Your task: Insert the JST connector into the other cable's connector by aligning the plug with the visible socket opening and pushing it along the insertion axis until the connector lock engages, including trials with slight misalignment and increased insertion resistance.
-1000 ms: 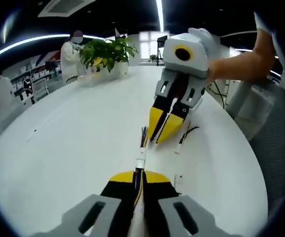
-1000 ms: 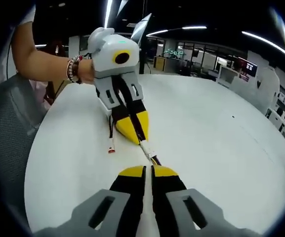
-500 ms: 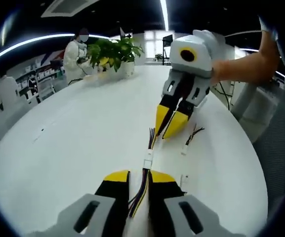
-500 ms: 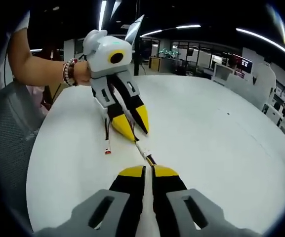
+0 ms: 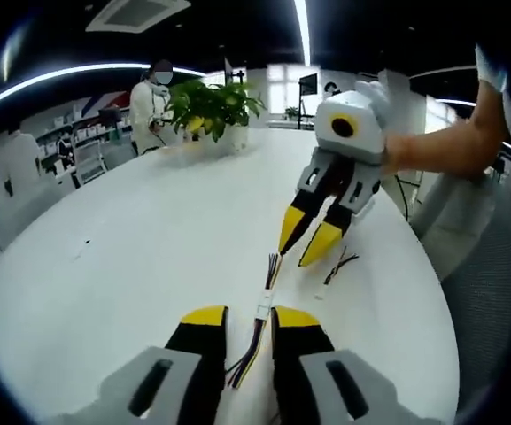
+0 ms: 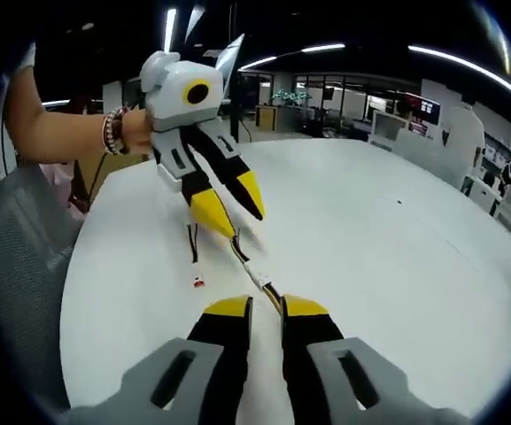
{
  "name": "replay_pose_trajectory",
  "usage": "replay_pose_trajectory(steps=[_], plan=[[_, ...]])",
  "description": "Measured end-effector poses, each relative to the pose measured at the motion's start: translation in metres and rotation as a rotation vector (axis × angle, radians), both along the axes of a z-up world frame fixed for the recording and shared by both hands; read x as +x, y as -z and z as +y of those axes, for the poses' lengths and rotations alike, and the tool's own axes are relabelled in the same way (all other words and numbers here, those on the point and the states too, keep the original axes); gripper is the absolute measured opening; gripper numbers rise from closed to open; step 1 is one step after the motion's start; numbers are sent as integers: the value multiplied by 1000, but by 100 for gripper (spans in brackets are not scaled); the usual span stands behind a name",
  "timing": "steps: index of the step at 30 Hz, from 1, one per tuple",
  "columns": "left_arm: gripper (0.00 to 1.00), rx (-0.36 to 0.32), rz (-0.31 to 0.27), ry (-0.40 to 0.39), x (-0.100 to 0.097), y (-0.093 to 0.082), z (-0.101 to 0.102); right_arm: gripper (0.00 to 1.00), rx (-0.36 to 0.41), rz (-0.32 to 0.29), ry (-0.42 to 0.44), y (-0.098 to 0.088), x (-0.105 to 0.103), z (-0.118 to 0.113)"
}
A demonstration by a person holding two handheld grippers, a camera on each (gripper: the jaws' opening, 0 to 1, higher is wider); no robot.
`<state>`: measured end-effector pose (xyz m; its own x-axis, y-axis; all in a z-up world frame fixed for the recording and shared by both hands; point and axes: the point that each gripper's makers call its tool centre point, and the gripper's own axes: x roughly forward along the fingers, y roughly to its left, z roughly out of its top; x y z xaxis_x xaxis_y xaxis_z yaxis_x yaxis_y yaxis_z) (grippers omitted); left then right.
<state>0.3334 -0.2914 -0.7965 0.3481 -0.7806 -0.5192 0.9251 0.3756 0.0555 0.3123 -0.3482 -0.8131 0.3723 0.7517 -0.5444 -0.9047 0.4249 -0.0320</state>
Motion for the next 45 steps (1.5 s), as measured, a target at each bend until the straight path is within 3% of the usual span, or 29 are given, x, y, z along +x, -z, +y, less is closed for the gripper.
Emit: replay_pose_trajectory(steps=[8,18,22,31,40,43,45], plan=[[15,-12,6,-17,-25,-11,5,12,16,-10,23,-13,-10,1],[17,-62,-3,-79,-40,-40,11,13,41,-24,2,-27,-26,6],[17,-77,4,-110,-48,-43,14,13,38,-29,-8,-29,-33,7],[19,-69,39,-127,-61,-22,17,12,21,-26,-24,-24,-38,8],[19,-37,83,-127,-59,1,17,11,-56,-5,-70,1,-47,11],[20,43,106,-122,-62,19,23,12,-98,2,-88,11,-51,11],[20,53,108,-109,-64,23,20,12,-106,4,-95,13,-52,12]])
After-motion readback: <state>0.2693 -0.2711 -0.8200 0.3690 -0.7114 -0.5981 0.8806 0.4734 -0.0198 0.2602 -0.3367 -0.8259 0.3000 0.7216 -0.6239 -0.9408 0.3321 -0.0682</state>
